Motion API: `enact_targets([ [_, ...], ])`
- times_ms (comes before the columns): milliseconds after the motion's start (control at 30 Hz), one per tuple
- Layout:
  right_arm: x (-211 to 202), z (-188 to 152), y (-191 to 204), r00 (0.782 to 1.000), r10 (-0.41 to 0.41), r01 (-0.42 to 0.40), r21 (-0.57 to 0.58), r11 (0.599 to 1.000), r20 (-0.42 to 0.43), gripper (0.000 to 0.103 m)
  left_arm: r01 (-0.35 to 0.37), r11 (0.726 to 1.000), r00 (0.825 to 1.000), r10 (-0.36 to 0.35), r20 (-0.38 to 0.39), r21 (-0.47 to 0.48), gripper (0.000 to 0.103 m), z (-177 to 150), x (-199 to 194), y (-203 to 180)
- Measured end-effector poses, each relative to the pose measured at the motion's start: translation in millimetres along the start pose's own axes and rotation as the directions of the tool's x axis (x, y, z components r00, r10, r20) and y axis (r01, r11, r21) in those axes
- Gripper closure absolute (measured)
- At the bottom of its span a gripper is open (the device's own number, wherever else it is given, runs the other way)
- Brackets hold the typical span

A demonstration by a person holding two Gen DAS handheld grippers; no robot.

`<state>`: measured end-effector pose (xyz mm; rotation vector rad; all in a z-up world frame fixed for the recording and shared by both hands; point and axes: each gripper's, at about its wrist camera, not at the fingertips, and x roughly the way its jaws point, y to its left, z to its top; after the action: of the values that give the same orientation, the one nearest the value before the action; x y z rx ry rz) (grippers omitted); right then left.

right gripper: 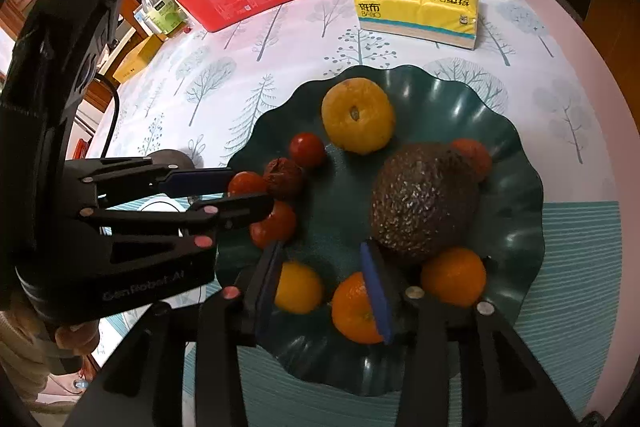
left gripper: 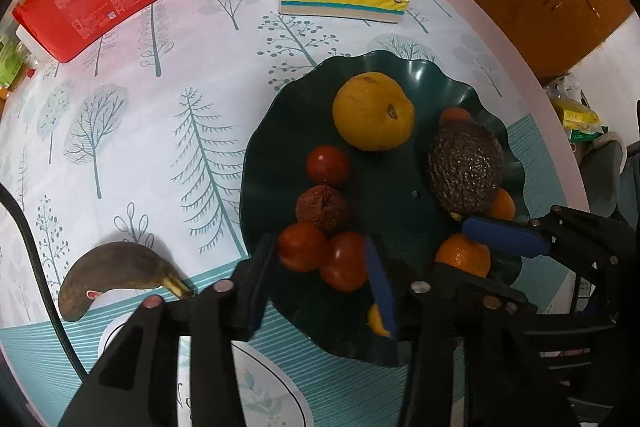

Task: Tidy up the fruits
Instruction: 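Lower both fruits into the green plate and open both tools, then withdraw both tools from the green plate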

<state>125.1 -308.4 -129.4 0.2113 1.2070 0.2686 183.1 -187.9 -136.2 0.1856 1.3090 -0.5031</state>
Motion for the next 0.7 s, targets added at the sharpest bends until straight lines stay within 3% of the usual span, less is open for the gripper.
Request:
enact_targets([
  [67,-2.9,-0.8,1.1,1.0,-0.008,0.008,-0.006,1.0,0.009,0.062,0.008,1.0,1.0,-0.008,0.009,-0.004,0.051,-1.1,-5.3,1.1],
  [700,-52.7,-21.1,24.7,0.994,-0.064,0.062,0.026,0.998,0.084,0.062,-0.002,1.0,0.994,0.002,0.109,-0.003,0.042,-39.9,-68.8,4.1],
])
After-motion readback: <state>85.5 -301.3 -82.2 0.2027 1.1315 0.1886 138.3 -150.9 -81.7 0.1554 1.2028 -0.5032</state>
